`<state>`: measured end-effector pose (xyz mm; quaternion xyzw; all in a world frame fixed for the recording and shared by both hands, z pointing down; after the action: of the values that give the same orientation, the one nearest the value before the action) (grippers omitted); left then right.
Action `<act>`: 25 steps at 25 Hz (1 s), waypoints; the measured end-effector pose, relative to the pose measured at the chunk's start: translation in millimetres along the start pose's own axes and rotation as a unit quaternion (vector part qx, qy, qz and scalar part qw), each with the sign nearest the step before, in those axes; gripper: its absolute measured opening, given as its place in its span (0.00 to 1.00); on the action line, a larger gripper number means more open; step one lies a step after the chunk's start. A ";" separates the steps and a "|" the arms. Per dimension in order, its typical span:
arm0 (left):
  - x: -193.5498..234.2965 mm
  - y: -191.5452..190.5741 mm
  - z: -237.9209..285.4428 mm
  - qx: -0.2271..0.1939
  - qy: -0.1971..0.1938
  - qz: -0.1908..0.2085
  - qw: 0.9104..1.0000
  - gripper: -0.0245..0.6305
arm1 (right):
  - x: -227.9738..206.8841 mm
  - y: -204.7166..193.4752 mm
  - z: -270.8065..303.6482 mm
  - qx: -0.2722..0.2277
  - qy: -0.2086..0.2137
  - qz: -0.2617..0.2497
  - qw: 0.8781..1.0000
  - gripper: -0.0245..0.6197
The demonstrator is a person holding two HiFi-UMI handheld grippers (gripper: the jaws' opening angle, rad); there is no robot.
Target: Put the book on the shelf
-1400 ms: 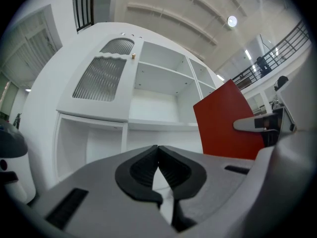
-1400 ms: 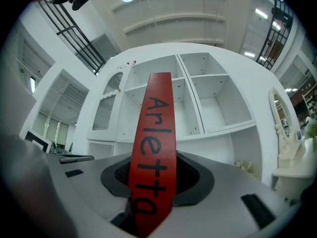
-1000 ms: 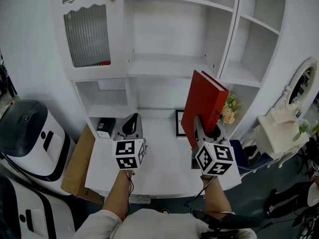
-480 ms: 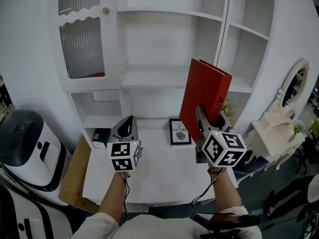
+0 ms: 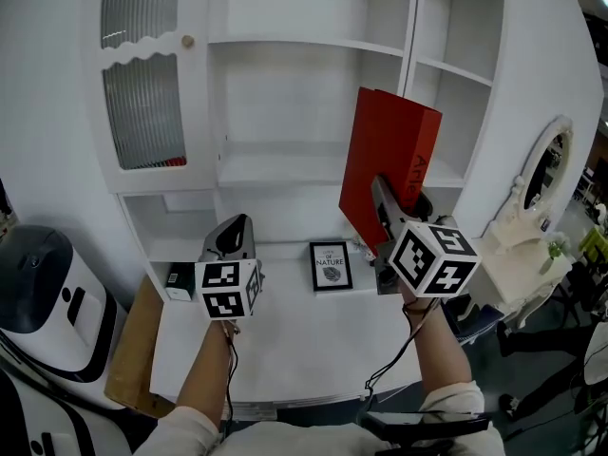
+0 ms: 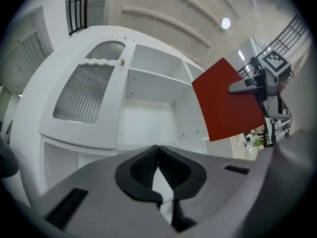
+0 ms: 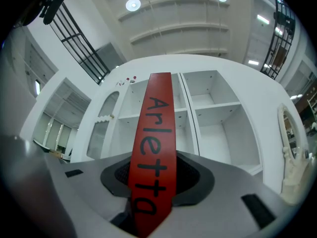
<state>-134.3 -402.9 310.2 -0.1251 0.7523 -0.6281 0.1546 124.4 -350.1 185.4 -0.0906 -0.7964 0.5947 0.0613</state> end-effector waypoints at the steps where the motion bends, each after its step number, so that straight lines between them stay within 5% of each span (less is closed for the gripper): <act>1: -1.2 4.1 1.5 -0.003 -0.001 0.002 1.000 0.05 | -0.3 5.6 0.7 -0.003 0.000 -0.006 1.000 0.31; 25: 0.0 111.9 15.3 -0.010 0.023 0.060 0.998 0.05 | -0.3 96.2 28.5 -0.054 0.003 -0.023 0.998 0.31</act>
<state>-127.7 -396.6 197.7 -0.0669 0.7677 -0.6132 0.1733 125.7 -350.3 85.1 -0.0774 -0.8291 0.5490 0.0718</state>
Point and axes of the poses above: the fingertips, and each gripper's own axes: z forward along the fingers, x to its left, y out of its top, the point moved 4 cm from there along -z, backward along the fingers, and after that the axes turned 6 degrees about -y, right-handed, at the moved point
